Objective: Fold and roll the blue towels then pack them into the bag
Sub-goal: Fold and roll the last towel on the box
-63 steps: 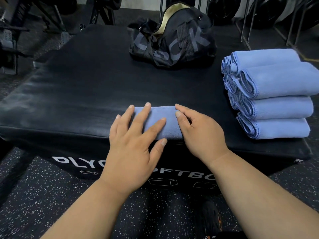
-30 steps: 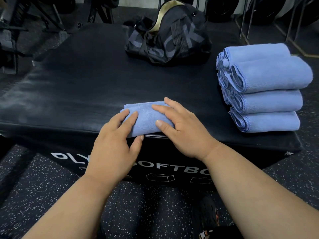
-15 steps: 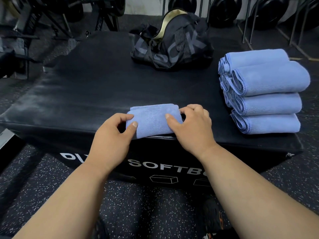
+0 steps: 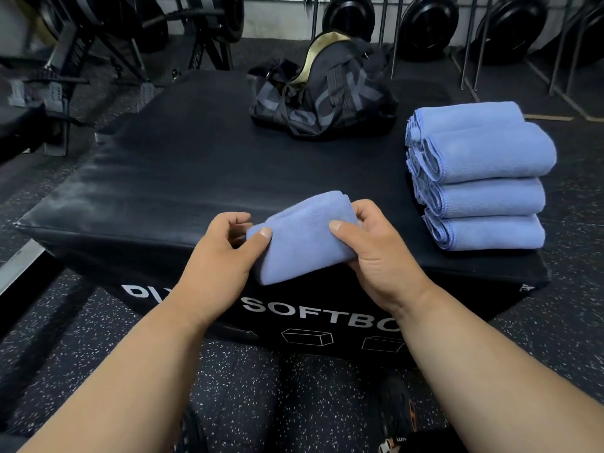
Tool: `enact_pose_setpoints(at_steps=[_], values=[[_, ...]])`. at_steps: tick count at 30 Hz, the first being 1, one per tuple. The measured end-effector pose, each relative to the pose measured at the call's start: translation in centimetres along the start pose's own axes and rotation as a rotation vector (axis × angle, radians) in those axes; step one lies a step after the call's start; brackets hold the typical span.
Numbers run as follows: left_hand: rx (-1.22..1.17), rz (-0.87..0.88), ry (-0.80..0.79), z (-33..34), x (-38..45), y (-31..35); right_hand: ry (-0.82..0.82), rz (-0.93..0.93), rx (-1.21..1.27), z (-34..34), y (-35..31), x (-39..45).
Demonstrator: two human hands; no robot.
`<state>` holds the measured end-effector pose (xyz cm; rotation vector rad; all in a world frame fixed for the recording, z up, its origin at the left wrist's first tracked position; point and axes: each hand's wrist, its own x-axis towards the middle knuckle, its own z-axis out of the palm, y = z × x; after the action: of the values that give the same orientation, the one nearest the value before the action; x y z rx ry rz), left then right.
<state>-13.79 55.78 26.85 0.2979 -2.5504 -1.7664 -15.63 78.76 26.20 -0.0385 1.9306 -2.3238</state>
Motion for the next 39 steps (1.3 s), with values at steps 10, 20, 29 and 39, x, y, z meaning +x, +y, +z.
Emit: enact_pose_setpoints(at_steps=[10, 20, 29, 39], values=[[-0.760, -0.213, -0.427, 3.2, -3.7, 3.0, -0.095, -0.080, 0.326, -2.6, -3.8, -3.1], [-0.353, 0.052, -0.255, 7.9, -6.3, 7.2, 0.329, -0.179, -0.012, -6.2, -5.3, -5.2], [-0.240, 0.150, -0.157, 8.9, -3.4, 12.5, 0.472, -0.086, 0.076, -9.5, -5.6, -5.3], [-0.192, 0.250, -0.252, 14.8, 2.8, 20.6, 0.420, -0.021, 0.054, -12.9, -5.5, -5.5]])
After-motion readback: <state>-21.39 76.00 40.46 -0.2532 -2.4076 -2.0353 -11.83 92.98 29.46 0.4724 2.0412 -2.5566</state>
